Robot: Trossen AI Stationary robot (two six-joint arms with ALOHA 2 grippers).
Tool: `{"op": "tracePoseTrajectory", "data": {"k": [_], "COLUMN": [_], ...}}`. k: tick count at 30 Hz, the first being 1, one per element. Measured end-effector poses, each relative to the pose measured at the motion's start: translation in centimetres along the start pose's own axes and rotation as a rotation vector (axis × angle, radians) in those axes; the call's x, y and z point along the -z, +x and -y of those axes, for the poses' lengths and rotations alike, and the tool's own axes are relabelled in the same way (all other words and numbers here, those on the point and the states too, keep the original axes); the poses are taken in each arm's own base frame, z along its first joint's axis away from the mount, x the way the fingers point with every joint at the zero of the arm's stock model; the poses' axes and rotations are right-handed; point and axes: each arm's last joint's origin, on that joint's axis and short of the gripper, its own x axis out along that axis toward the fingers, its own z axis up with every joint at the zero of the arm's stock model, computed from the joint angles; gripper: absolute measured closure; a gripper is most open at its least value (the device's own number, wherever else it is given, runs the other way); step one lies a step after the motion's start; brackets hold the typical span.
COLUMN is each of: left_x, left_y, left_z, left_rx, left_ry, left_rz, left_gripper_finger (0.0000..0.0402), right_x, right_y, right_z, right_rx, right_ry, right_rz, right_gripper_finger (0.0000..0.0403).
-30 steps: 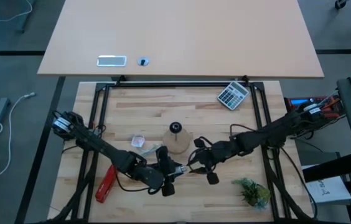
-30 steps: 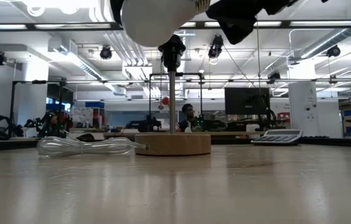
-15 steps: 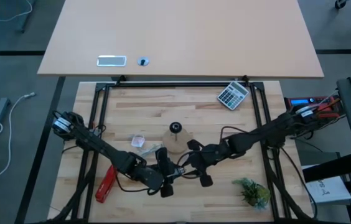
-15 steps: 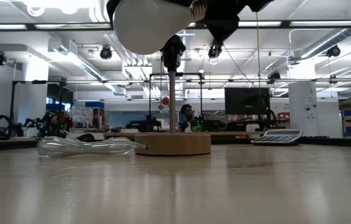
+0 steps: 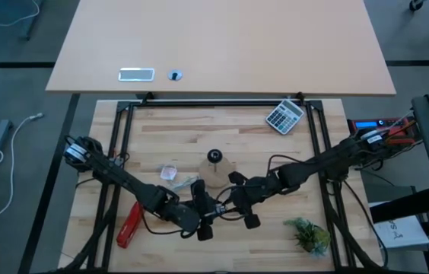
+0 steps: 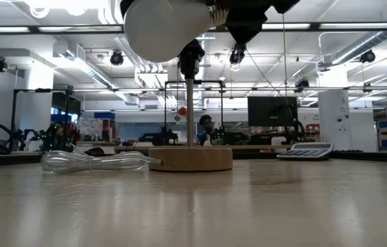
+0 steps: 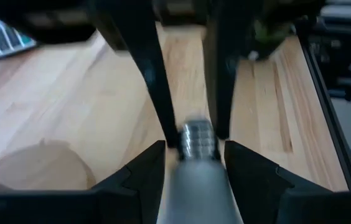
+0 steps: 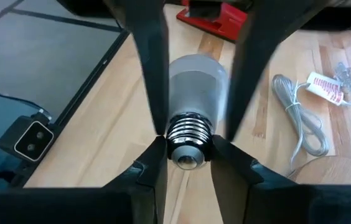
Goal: Screw lightbulb
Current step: Insert the lightbulb into the brown lamp
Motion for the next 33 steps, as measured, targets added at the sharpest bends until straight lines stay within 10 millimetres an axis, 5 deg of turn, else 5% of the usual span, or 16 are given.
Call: {"op": "tracePoseTrajectory", "data": {"k": [16,25,33], "left_x": [-2.2,-3.5,-6.0], "left_y": [-2.6,-4.1,-5.5], "left_z": [-0.8,-0.9,0.4], "left_rx": [-0.036,-0.185,-0.143], "left_ry": [0.018,0.075,0.217], "left_rz": [0.096,0.232,0.452], "left_gripper_finger": [0.0281,0.0299,0.0293], "right_x": [2.8,6.2,8.4], "right_y": [-1.1,-6.2,-10.0], "right_z": [0.3,0.3,0.2], "right_rx": [0.096,0.071,0.088], "right_ry": [0.096,0.181,0.129], "right_rz": [-0.093,0.312,0.636], "right_gripper_finger": [0.0315,0.0315,0.0315]}}
